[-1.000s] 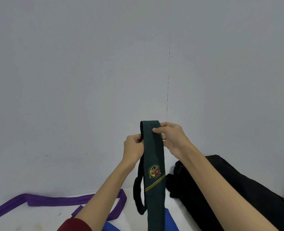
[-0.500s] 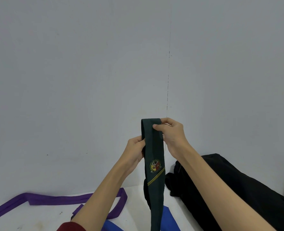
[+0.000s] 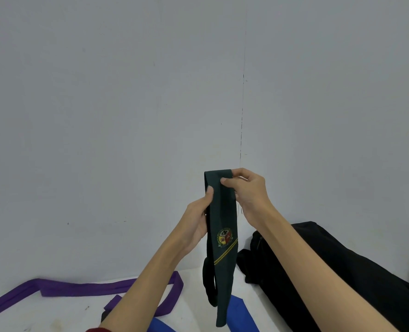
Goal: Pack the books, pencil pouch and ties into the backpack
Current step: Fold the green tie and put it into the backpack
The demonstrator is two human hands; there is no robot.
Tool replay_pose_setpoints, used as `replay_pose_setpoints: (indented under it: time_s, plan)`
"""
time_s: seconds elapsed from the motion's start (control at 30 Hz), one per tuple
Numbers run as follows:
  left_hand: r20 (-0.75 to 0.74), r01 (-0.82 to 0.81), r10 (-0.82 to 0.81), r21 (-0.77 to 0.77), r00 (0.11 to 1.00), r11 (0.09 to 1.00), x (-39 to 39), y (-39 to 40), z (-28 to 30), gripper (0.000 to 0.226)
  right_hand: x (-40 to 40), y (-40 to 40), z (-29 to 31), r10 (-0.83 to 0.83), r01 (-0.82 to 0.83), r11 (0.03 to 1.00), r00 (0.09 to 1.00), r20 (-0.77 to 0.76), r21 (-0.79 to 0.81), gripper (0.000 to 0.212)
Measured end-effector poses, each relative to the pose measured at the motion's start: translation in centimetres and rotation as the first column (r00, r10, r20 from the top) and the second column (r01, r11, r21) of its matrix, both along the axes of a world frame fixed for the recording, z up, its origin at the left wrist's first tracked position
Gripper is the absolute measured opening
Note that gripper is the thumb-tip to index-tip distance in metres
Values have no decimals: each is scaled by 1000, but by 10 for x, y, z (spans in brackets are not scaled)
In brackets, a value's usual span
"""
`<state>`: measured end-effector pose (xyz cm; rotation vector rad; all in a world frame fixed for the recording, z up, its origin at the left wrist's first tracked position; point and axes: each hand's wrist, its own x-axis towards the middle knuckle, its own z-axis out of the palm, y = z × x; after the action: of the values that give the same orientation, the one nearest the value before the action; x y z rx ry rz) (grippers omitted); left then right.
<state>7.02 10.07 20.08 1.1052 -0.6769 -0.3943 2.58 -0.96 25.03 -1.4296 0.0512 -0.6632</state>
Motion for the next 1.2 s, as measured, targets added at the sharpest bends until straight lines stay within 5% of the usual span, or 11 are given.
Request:
replay_pose_setpoints:
  time_s: [0.37, 0.47, 0.53, 0.63, 0.8, 1.2]
  plan:
    - [153, -254, 234, 133, 960, 958, 6, -5, -1, 15, 1, -1, 5, -50, 52, 990, 999, 22, -130, 9]
    - [179, -280, 255, 134, 950, 951, 7, -5, 4, 14, 2, -6, 8, -161, 163, 936, 986, 30, -313, 34]
    - [186, -280, 254, 130, 949, 951, 8, -4, 7, 14, 1, -10, 8, -86, 63, 935, 995, -50, -349, 47]
    - [202, -235, 204, 140, 958, 962, 8, -2, 9, 15, -3, -8, 4, 95, -123, 949, 990, -108, -290, 26]
    - [166, -95, 69, 150, 984, 984, 5, -3, 1, 13, 2, 1, 9, 11, -10, 995, 1000, 6, -96, 19]
    - [-96, 71, -58, 150, 994, 986, -4, 1, -29, 14, 5, 6, 27, 18, -19, 1000, 998, 67, 13, 6]
